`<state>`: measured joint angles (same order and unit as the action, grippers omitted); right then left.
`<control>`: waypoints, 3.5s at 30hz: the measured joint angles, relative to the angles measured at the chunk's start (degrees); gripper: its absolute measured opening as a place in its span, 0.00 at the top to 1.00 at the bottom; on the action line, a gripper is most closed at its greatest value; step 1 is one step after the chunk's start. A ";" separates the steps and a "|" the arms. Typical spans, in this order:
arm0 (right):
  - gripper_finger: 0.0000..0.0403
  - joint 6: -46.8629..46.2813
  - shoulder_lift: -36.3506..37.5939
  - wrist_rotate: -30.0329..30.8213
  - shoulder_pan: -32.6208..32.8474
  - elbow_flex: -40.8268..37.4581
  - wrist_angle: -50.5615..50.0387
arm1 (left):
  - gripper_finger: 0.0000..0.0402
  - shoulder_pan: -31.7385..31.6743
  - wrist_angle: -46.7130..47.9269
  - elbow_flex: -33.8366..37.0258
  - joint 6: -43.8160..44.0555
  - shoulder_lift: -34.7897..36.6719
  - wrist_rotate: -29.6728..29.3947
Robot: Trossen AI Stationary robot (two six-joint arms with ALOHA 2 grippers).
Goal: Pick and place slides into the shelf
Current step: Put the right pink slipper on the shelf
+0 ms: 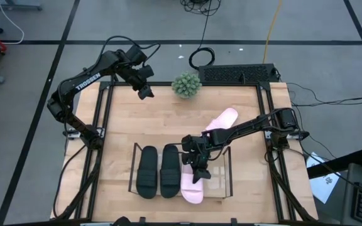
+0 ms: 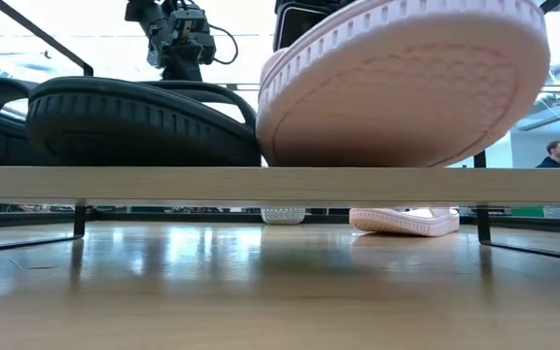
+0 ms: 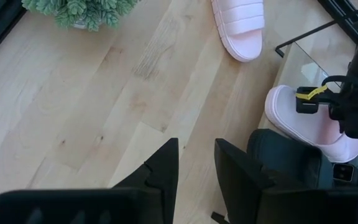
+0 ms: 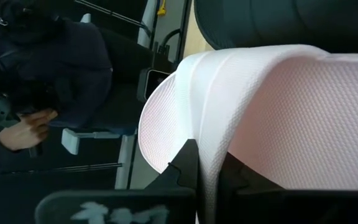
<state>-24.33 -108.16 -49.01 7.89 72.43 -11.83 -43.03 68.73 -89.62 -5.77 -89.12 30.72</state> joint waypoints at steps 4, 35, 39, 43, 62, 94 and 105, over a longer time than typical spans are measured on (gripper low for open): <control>1.00 0.19 0.00 0.88 -0.01 0.06 -0.62 | 0.74 0.00 -0.01 0.00 -0.06 0.00 -0.13; 1.00 4.12 1.25 6.26 0.46 3.55 -8.88 | 0.74 1.92 -2.43 0.00 -1.25 0.00 -0.37; 1.00 3.58 1.29 4.49 0.43 3.60 -7.43 | 0.74 1.92 -2.49 0.00 -1.24 0.00 -0.38; 1.00 3.71 1.29 3.98 0.45 3.60 -7.31 | 0.74 1.92 -2.51 0.00 -1.26 0.00 -0.42; 1.00 5.52 0.81 2.24 0.20 3.64 -7.32 | 0.74 1.92 -3.08 0.00 -1.48 0.00 -1.40; 1.00 11.73 -3.22 -3.56 -1.84 6.62 -11.66 | 0.74 1.92 -6.40 -0.02 0.55 0.00 -1.36; 1.00 14.78 -3.25 -1.82 -1.89 8.41 -15.48 | 0.74 1.92 -6.38 -0.01 0.51 0.00 -1.36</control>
<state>-9.55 -111.40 -50.83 6.00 80.84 -27.31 -41.10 62.35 -89.64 -5.26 -89.12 29.36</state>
